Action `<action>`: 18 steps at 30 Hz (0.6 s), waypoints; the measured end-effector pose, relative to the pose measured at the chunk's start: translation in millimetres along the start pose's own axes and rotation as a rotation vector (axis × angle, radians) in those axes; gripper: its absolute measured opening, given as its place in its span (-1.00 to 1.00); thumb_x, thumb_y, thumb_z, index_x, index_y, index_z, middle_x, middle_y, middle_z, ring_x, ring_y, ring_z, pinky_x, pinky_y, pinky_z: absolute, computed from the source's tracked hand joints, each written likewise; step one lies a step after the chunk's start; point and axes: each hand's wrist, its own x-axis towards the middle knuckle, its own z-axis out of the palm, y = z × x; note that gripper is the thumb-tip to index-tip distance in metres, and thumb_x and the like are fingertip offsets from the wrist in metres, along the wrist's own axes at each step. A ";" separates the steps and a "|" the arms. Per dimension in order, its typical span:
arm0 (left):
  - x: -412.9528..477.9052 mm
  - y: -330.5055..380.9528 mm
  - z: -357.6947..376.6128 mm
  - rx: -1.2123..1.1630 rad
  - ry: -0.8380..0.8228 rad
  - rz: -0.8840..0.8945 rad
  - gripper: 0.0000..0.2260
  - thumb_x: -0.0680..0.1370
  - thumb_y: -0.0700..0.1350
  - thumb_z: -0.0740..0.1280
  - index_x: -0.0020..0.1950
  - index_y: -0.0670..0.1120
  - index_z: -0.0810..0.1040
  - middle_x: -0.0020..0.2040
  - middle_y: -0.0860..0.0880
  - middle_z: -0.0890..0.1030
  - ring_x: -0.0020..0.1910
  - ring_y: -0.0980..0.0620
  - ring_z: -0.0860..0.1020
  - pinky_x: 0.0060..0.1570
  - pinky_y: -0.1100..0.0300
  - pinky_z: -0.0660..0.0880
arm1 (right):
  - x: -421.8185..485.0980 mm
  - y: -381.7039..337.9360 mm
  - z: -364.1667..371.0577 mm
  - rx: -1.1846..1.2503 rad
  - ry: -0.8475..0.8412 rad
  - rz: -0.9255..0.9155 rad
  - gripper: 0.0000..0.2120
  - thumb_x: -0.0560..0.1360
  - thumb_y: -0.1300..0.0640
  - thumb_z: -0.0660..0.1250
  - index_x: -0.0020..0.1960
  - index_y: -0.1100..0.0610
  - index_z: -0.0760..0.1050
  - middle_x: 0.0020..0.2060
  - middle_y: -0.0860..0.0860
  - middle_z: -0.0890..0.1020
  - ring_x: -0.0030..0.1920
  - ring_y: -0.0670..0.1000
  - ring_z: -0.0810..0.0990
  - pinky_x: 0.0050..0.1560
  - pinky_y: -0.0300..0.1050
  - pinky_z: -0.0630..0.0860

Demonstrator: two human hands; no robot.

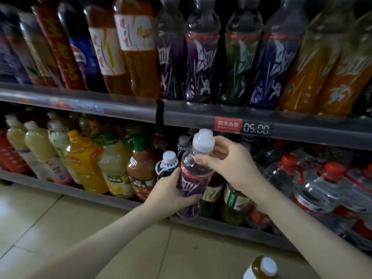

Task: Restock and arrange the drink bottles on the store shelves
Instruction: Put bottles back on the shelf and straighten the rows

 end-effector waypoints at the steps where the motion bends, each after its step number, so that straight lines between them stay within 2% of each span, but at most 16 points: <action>1: 3.0 9.1 -12.6 -0.014 0.052 0.019 -0.53 0.33 0.10 0.50 0.16 0.16 0.40 -0.10 0.25 0.60 -0.10 0.37 0.55 -0.11 0.46 0.48 | 7.0 -11.0 -0.9 0.061 -0.005 -0.027 -0.67 0.34 0.04 0.53 0.02 -0.17 0.52 -0.04 -0.28 0.66 0.05 -0.30 0.59 0.11 -0.33 0.50; 2: 6.5 17.2 -25.1 -0.029 0.110 0.034 -0.55 0.31 0.14 0.48 0.13 0.16 0.42 -0.11 0.22 0.62 -0.11 0.34 0.57 -0.11 0.42 0.50 | 13.2 -20.5 -1.6 0.117 -0.040 -0.045 -0.61 0.33 0.05 0.53 0.09 -0.17 0.49 0.02 -0.28 0.64 0.10 -0.28 0.57 0.14 -0.31 0.49; 4: 15.9 34.8 -51.1 -0.053 0.213 0.080 -0.55 0.27 0.18 0.45 0.12 0.15 0.47 -0.14 0.18 0.64 -0.13 0.31 0.59 -0.15 0.41 0.50 | 23.6 -36.8 -0.3 0.144 -0.159 -0.051 -0.45 0.28 0.08 0.53 0.20 -0.17 0.43 0.07 -0.29 0.62 0.13 -0.30 0.55 0.08 -0.40 0.48; 6: 26.8 53.4 -76.5 -0.043 0.274 0.141 -0.55 0.27 0.15 0.46 0.11 0.12 0.50 -0.15 0.18 0.65 -0.14 0.31 0.59 -0.16 0.36 0.53 | 33.0 -48.8 3.7 0.096 -0.206 -0.058 -0.45 0.30 0.20 0.54 0.20 -0.11 0.45 0.00 -0.24 0.66 0.05 -0.26 0.61 -0.05 -0.43 0.50; 8: 37.2 72.0 -99.8 0.018 0.301 0.221 -0.56 0.28 0.11 0.47 0.13 0.09 0.52 -0.14 0.17 0.66 -0.14 0.28 0.60 -0.14 0.26 0.56 | 42.0 -60.9 4.1 0.097 -0.108 -0.088 -0.56 0.32 0.24 0.53 0.14 -0.02 0.52 -0.08 -0.17 0.70 -0.04 -0.19 0.66 -0.11 -0.37 0.52; 10: 49.8 87.5 -119.8 0.088 0.282 0.322 -0.53 0.31 0.09 0.49 0.17 0.06 0.51 -0.09 0.16 0.66 -0.10 0.25 0.60 -0.09 0.22 0.54 | 48.2 -72.7 -0.5 0.061 0.020 -0.155 -0.61 0.31 0.21 0.55 0.09 0.00 0.56 -0.11 -0.18 0.70 -0.07 -0.19 0.66 -0.11 -0.37 0.53; 13: 70.9 103.1 -145.1 0.086 0.078 0.463 -0.47 0.38 0.09 0.50 0.29 0.01 0.45 0.11 0.14 0.61 0.10 0.25 0.55 0.09 0.24 0.50 | 49.2 -88.6 -10.7 -0.042 0.174 -0.272 -0.62 0.29 0.18 0.55 0.03 -0.08 0.54 -0.19 -0.34 0.66 -0.15 -0.32 0.62 -0.18 -0.50 0.46; 15: 83.6 107.6 -153.8 0.106 0.024 0.552 -0.45 0.42 0.13 0.45 0.35 0.02 0.41 0.24 0.16 0.53 0.22 0.27 0.46 0.20 0.31 0.41 | 47.4 -95.6 -17.2 -0.102 0.272 -0.321 -0.64 0.28 0.12 0.55 0.00 -0.10 0.53 -0.22 -0.38 0.64 -0.17 -0.35 0.60 -0.21 -0.55 0.42; 16: 89.7 108.5 -154.3 0.127 0.072 0.594 -0.45 0.46 0.18 0.38 0.39 0.01 0.39 0.28 0.15 0.49 0.26 0.25 0.42 0.24 0.32 0.36 | 46.5 -98.6 -21.3 -0.120 0.325 -0.332 -0.65 0.26 0.06 0.54 -0.02 -0.11 0.53 -0.21 -0.39 0.63 -0.17 -0.36 0.60 -0.21 -0.56 0.41; 18: 102.9 107.8 -147.1 0.185 0.313 0.694 -0.53 0.56 0.15 0.21 0.40 -0.05 0.39 0.32 0.03 0.47 0.33 0.14 0.38 0.31 0.21 0.33 | 45.8 -100.9 -31.4 -0.137 0.443 -0.315 -0.67 0.21 -0.06 0.50 -0.05 -0.12 0.53 -0.22 -0.39 0.63 -0.17 -0.37 0.59 -0.21 -0.57 0.40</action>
